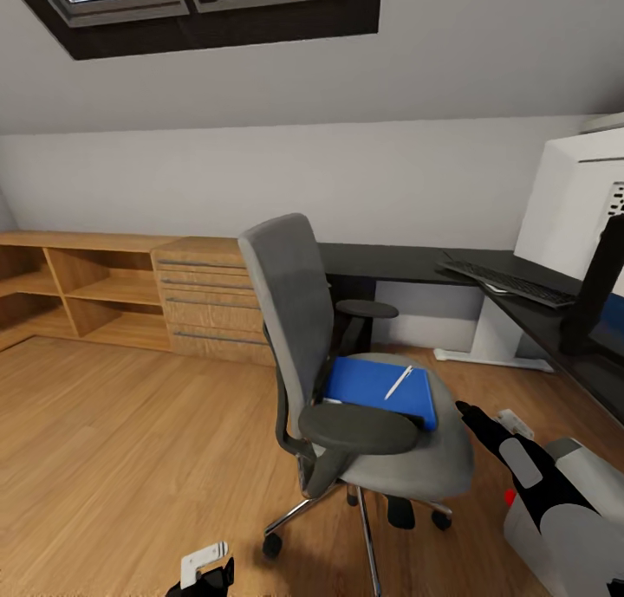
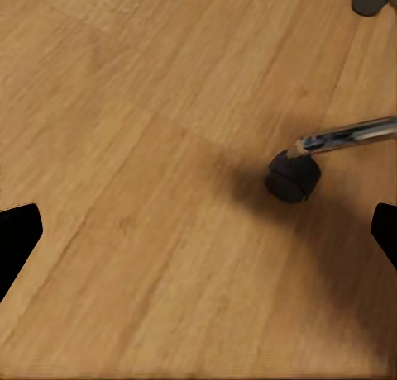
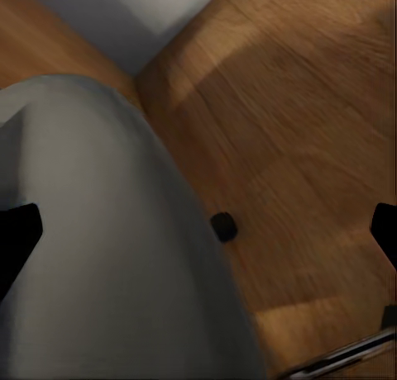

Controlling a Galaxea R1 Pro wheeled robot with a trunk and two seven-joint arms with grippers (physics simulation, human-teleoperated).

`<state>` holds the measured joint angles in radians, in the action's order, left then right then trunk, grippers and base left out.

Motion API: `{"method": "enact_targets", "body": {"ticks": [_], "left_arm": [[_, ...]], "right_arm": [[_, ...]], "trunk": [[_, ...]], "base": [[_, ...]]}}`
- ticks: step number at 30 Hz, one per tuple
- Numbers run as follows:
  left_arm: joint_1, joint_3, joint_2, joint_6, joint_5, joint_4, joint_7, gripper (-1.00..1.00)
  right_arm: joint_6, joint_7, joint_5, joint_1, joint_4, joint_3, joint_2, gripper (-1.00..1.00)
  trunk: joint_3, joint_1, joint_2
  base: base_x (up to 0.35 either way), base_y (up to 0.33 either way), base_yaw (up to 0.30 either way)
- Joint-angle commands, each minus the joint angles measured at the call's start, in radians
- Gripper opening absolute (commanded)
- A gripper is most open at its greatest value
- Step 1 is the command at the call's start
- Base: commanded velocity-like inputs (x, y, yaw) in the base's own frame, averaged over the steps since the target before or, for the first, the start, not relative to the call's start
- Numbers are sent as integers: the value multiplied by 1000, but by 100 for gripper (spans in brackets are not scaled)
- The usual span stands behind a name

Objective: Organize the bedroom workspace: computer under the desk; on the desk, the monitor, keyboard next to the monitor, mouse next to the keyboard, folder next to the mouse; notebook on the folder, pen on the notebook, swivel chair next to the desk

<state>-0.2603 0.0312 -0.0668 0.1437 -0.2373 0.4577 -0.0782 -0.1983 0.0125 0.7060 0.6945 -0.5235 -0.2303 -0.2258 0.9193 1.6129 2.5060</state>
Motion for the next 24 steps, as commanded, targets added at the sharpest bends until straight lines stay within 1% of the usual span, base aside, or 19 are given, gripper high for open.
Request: {"method": "enact_targets", "body": {"ticks": [1, 8, 24], "left_arm": [[0, 3, -1, 3, -4, 0, 0, 100], [0, 3, -1, 3, -4, 0, 0, 100], [0, 1, -1, 4, -4, 0, 0, 100]], "right_arm": [[-6, 1, 6, 0, -1, -4, 0, 100], [-6, 1, 6, 0, -1, -4, 0, 100], [-6, 3, 6, 0, 0, -2, 1, 100]], "trunk": [[5, 0, 1], [32, 3, 2], [32, 3, 2]], "base": [[0, 0, 0], [0, 0, 0], [0, 0, 0]]}}
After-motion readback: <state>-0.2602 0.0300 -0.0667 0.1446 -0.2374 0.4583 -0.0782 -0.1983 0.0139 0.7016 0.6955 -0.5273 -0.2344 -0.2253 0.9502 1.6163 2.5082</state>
